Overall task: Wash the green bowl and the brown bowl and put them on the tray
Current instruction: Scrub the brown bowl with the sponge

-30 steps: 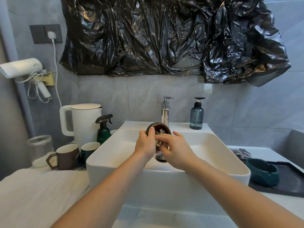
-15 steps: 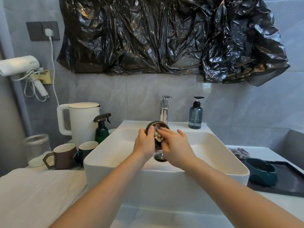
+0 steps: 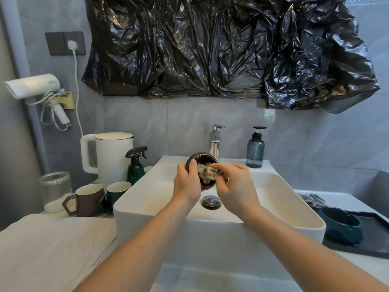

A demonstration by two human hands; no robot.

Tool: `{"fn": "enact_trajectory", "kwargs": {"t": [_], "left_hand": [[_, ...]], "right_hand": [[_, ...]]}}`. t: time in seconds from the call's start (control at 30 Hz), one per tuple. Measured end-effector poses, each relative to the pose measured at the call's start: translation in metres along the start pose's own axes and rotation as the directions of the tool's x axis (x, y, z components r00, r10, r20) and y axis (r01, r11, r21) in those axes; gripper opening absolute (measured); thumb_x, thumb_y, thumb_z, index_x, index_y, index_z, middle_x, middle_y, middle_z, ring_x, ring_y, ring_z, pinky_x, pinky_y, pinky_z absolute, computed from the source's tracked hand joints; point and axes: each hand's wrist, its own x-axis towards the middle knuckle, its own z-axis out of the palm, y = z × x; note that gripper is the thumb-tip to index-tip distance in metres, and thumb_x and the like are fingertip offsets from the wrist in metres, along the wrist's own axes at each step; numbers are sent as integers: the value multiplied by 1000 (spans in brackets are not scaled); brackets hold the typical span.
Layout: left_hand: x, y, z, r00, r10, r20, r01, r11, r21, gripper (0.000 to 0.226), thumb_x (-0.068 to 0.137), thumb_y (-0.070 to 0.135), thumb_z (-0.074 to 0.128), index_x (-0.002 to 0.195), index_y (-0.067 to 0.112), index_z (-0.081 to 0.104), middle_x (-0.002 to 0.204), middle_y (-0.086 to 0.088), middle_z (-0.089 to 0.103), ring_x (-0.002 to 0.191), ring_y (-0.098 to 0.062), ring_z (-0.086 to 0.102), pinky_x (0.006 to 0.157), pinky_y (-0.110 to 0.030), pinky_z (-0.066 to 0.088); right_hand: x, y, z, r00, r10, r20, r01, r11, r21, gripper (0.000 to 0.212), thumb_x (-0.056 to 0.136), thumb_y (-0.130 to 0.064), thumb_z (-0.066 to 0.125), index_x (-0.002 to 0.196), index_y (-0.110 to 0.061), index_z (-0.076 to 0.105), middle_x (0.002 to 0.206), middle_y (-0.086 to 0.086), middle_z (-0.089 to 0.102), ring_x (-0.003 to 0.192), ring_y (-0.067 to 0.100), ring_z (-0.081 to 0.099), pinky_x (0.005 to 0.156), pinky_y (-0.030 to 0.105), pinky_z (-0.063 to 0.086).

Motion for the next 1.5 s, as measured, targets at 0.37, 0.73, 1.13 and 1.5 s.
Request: {"fn": "enact_trajectory", "kwargs": {"t": [0.37, 0.73, 1.13, 1.5], "left_hand": [[3, -3, -1, 1000, 9, -19, -7, 994, 106, 42, 112, 49, 36, 125, 13, 51, 122, -8, 63, 115, -28, 60, 98, -41, 50], [-2, -1, 2, 991, -70, 110, 67, 997, 32, 51, 90, 66, 47, 112, 20, 54, 118, -7, 67, 111, -30, 68, 97, -58, 59], [0, 0, -1, 997, -60, 55, 60, 998, 6, 40, 110, 51, 41, 120, 14, 53, 117, -7, 65, 112, -29, 67, 95, -57, 61], [0, -2, 1, 997, -25, 68, 24, 1000, 15, 36, 100, 58, 49, 104, 22, 52, 113, -6, 66, 110, -31, 68, 95, -58, 60]], "right_hand": [[-3, -6, 5, 967, -117, 228, 138, 987, -78, 37, 83, -30, 63, 118, -37, 74, 118, -22, 73, 109, 3, 61, 101, 28, 31], [0, 8, 10, 958, -62, 281, 120, 973, -197, 38, 100, -18, 48, 135, -32, 57, 138, -13, 63, 112, 17, 61, 105, 34, 35], [0, 4, 8, 907, -130, 401, 159, 986, -40, 51, 95, -14, 50, 130, -49, 60, 124, -33, 66, 121, -2, 55, 121, 37, 18], [0, 3, 11, 935, -35, 352, 145, 946, -290, 44, 101, -26, 37, 143, -34, 50, 150, -14, 54, 139, 7, 46, 128, 47, 8]]}}
